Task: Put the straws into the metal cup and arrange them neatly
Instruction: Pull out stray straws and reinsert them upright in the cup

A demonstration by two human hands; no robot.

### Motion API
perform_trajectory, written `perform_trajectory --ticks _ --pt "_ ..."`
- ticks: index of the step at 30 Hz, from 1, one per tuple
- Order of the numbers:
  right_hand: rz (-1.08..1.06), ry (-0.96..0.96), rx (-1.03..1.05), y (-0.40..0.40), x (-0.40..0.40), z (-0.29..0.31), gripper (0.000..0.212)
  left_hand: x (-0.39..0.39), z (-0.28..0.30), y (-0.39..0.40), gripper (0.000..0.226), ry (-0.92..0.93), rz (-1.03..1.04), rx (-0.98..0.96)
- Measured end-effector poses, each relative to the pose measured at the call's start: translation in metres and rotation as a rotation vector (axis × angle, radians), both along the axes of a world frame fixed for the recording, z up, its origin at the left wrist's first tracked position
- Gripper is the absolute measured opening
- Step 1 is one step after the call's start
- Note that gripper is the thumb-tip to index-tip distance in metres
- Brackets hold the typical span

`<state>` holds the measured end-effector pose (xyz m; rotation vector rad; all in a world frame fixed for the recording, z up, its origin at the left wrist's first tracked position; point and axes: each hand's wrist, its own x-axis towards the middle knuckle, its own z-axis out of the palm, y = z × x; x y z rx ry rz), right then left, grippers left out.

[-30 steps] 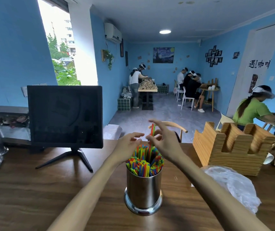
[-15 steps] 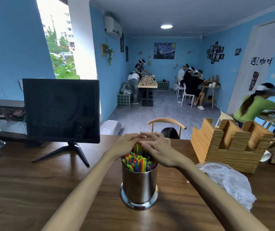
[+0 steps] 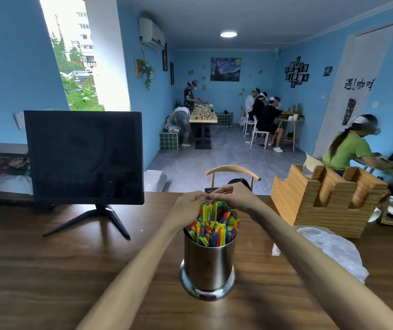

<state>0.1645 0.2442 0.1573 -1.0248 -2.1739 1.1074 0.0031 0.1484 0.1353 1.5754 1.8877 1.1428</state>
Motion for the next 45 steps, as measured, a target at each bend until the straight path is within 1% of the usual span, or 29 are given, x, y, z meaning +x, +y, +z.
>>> perform_trajectory --ticks 4,7,11,15,17,19,21,22,24,26,27,29,30,33,34,36,38,40,41,43,45 --pt "-0.006 -0.032 0.029 -0.005 -0.005 0.004 0.033 -0.002 -0.002 0.001 0.029 0.008 0.018 0.022" --pt "-0.002 -0.087 0.040 -0.008 -0.009 0.006 0.023 -0.003 -0.003 0.002 0.029 0.023 0.014 0.023" --pt "-0.046 -0.063 0.008 -0.015 -0.011 0.014 0.013 -0.004 -0.004 0.001 0.029 0.028 0.019 0.036" --pt "-0.094 0.010 -0.057 -0.021 -0.008 0.024 0.014 -0.002 -0.002 0.001 0.028 -0.028 0.005 0.036" --pt "-0.106 0.052 -0.052 -0.023 -0.004 0.033 0.015 -0.001 -0.001 0.001 0.029 -0.046 -0.014 0.023" --pt "-0.108 0.093 -0.039 -0.024 0.000 0.045 0.013 -0.001 0.000 0.001 0.028 -0.042 -0.026 0.016" --pt "-0.124 0.128 0.003 -0.024 0.003 0.058 0.014 -0.001 0.001 0.002 0.023 -0.025 -0.035 0.070" --pt "-0.126 0.158 0.038 -0.026 0.005 0.066 0.018 -0.002 0.001 0.002 0.023 0.000 -0.044 0.116" --pt "-0.132 0.251 0.115 -0.032 0.010 0.083 0.022 -0.001 0.004 0.000 0.029 0.058 -0.084 0.185" --pt "-0.166 0.359 0.215 -0.041 0.016 0.101 0.017 0.001 0.010 -0.003 0.034 0.083 -0.137 0.182" --pt "-0.179 0.420 0.250 -0.046 0.019 0.109 0.017 0.002 0.013 -0.004 0.032 0.070 -0.156 0.178" --pt "-0.199 0.538 0.295 -0.054 0.027 0.118 0.021 0.003 0.020 -0.004 0.027 -0.031 -0.184 0.192" --pt "-0.212 0.582 0.306 -0.057 0.031 0.120 0.021 0.003 0.024 -0.005 0.025 -0.134 -0.198 0.194" --pt "-0.208 0.653 0.275 -0.064 0.044 0.115 0.021 -0.004 0.040 -0.013 0.019 -0.538 -0.235 0.209" --pt "-0.204 0.634 0.261 -0.064 0.048 0.110 0.019 -0.009 0.047 -0.016 0.016 -0.632 -0.217 0.226" --pt "-0.189 0.530 0.226 -0.063 0.055 0.094 0.015 -0.023 0.059 -0.021 0.009 -0.790 -0.160 0.268" --pt "-0.137 0.452 0.137 -0.061 0.059 0.074 0.010 -0.037 0.070 -0.026 0.009 -0.867 -0.104 0.308" --pt "-0.053 0.408 0.071 -0.062 0.055 0.053 0.010 -0.042 0.080 -0.029 0.021 -0.892 -0.085 0.379" --pt "-0.009 0.368 0.083 -0.062 0.052 0.043 0.013 -0.041 0.084 -0.031 0.029 -0.899 -0.085 0.427" --pt "0.070 0.213 0.167 -0.062 0.043 0.026 0.014 -0.031 0.089 -0.032 0.039 -0.879 -0.095 0.530" --pt "0.106 0.083 0.253 -0.055 0.036 0.014 0.010 -0.017 0.090 -0.033 0.038 -0.766 -0.094 0.612"
